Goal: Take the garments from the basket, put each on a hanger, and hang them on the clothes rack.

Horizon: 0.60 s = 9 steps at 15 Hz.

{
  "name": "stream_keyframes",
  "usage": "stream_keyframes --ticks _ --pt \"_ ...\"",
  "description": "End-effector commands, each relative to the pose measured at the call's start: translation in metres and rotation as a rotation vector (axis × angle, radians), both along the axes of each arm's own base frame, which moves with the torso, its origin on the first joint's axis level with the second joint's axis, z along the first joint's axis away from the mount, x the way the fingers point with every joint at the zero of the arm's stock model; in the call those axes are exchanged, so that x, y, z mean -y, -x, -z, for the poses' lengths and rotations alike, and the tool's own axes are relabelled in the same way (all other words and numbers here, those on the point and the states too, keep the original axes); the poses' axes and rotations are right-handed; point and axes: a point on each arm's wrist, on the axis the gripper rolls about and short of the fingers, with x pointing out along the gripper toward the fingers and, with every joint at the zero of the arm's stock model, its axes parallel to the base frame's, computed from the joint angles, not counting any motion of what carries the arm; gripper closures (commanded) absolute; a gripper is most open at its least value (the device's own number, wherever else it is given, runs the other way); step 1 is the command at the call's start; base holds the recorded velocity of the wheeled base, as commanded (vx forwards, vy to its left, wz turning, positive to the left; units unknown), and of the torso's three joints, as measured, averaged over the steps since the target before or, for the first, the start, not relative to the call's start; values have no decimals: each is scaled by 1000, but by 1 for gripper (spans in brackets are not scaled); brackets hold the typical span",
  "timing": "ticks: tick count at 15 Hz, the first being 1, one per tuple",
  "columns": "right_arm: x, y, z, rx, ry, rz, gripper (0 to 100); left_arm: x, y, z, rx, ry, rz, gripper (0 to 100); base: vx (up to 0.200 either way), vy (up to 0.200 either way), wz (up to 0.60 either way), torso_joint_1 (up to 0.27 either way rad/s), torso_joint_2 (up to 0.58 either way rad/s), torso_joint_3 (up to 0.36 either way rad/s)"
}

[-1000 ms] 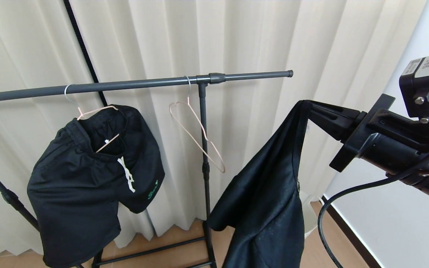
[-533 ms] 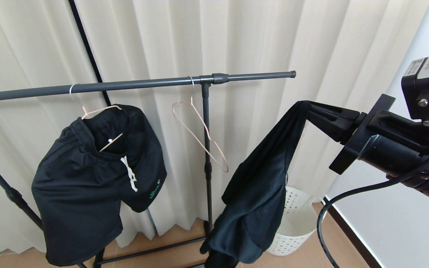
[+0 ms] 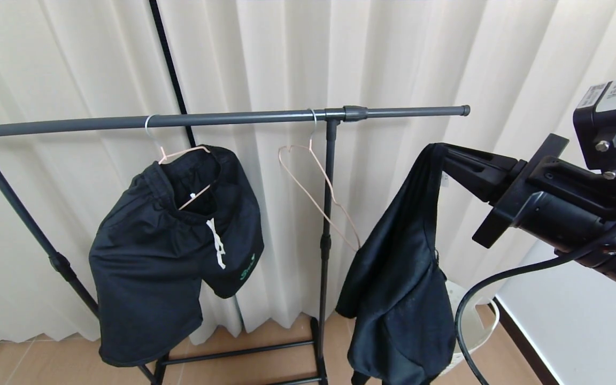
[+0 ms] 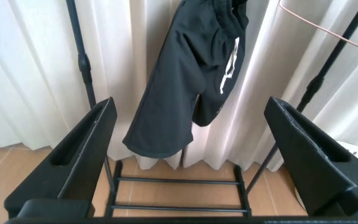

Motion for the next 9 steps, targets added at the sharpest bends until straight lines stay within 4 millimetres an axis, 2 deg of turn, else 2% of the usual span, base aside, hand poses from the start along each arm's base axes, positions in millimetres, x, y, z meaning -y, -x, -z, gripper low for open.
stream_keyframes --ticks 1,2,5,6,7,9 --pt "2 -2 -1 -3 -5 61 100 0 0 0 -7 -40 -1 0 0 0 0 0 0 0" --pt "1 -5 -2 -9 -13 137 100 0 -1 0 -29 -80 1 0 0 0 0 0 0 0" --pt "-9 -10 -10 -75 12 258 100 0 -22 -7 -283 -66 -15 0 0 0 0 0 0 0" --pt "-9 -12 -13 -90 17 302 100 0 -29 -16 -324 -44 -10 0 0 0 0 0 0 0" --pt "-10 -12 -14 -100 21 345 100 0 -40 -34 -344 -19 0 0 0 0 0 0 0 0" --pt "-13 -10 -15 -110 27 351 100 2 -62 -60 -389 59 45 0 0 0 0 0 0 0"
